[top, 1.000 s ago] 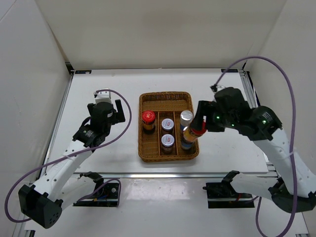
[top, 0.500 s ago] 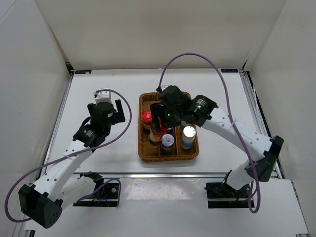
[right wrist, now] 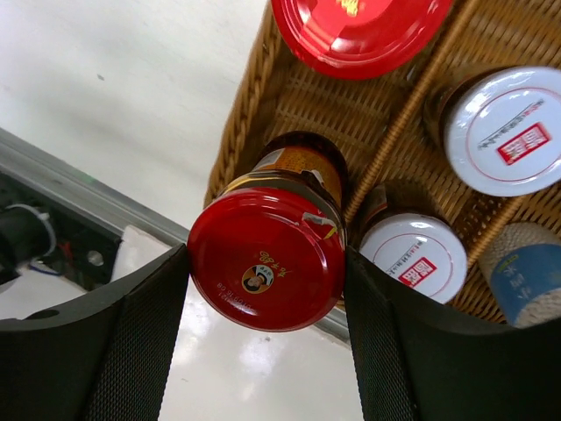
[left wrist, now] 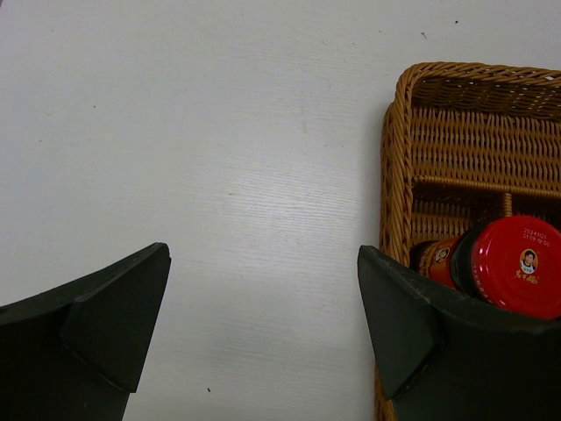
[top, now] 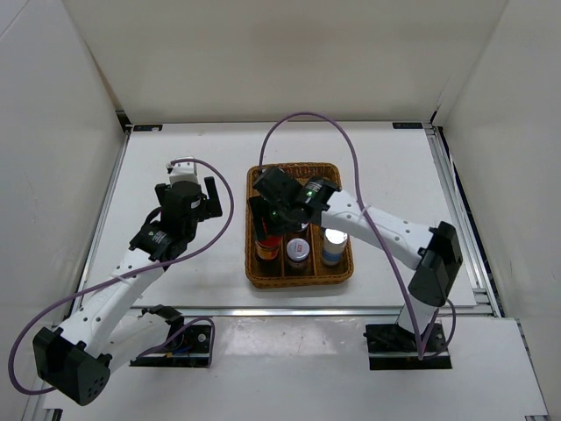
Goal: Organize the condiment bottles
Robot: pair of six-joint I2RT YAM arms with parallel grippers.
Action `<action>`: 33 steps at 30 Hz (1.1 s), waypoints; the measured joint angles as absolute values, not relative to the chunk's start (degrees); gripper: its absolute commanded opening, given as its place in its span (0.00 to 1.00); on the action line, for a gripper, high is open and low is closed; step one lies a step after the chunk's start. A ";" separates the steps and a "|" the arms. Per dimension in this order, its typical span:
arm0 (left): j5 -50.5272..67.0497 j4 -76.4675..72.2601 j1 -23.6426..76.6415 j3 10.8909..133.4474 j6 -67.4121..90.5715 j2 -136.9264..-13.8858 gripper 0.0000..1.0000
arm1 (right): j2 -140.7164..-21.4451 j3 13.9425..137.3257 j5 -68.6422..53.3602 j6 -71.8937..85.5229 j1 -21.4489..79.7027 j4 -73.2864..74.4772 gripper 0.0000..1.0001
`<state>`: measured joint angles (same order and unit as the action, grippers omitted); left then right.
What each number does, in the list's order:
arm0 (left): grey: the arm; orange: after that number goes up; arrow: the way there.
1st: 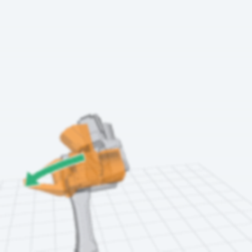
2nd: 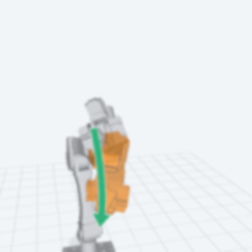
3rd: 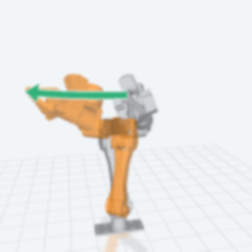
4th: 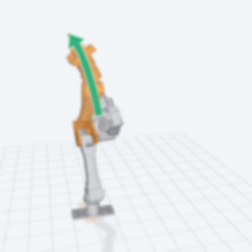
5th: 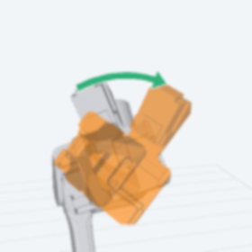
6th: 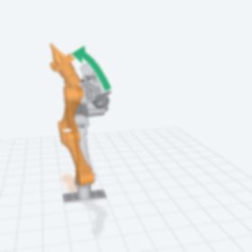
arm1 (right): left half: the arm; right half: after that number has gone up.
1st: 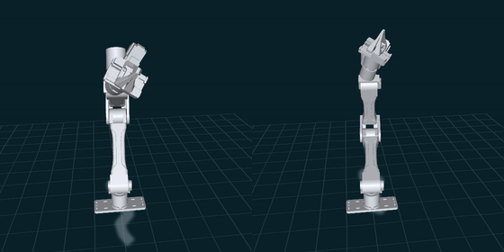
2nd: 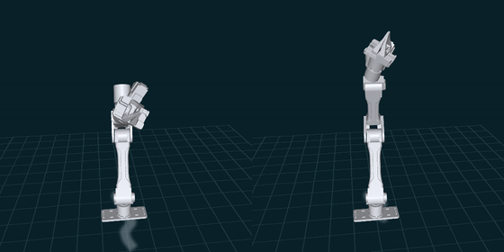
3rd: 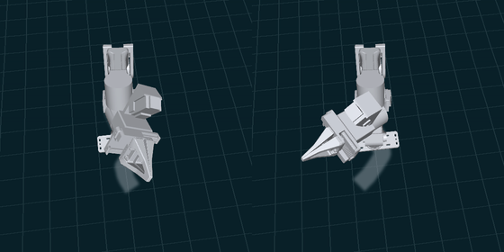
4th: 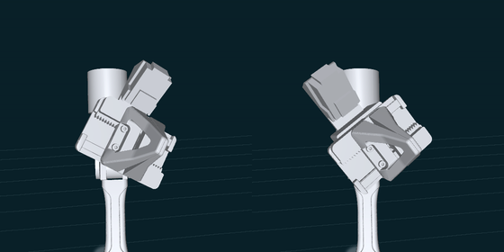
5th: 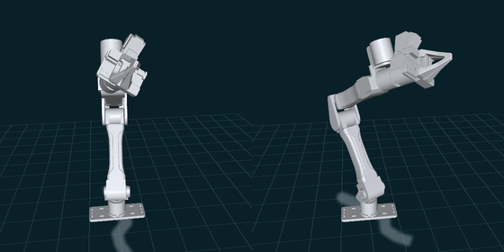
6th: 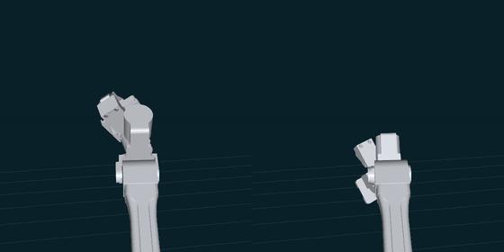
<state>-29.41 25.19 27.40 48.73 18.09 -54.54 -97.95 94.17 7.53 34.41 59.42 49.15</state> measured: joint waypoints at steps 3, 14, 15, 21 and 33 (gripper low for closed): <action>-29.41 25.21 27.40 48.73 18.09 -54.54 0.99 | -99.77 93.30 7.84 35.16 60.14 49.12 0.01; -29.43 25.21 27.40 48.73 18.06 -54.54 0.99 | -100.86 91.96 9.67 37.52 61.58 48.73 0.90; -29.41 25.19 27.40 48.73 18.06 -54.54 0.99 | -100.57 91.96 10.02 37.56 61.71 48.42 0.93; -29.45 25.19 27.59 48.73 18.09 -54.54 0.99 | -96.57 94.59 13.85 37.21 63.55 50.30 1.00; -29.45 25.19 27.90 48.73 18.06 -54.30 0.99 | -66.78 96.05 31.75 32.95 63.92 58.41 1.00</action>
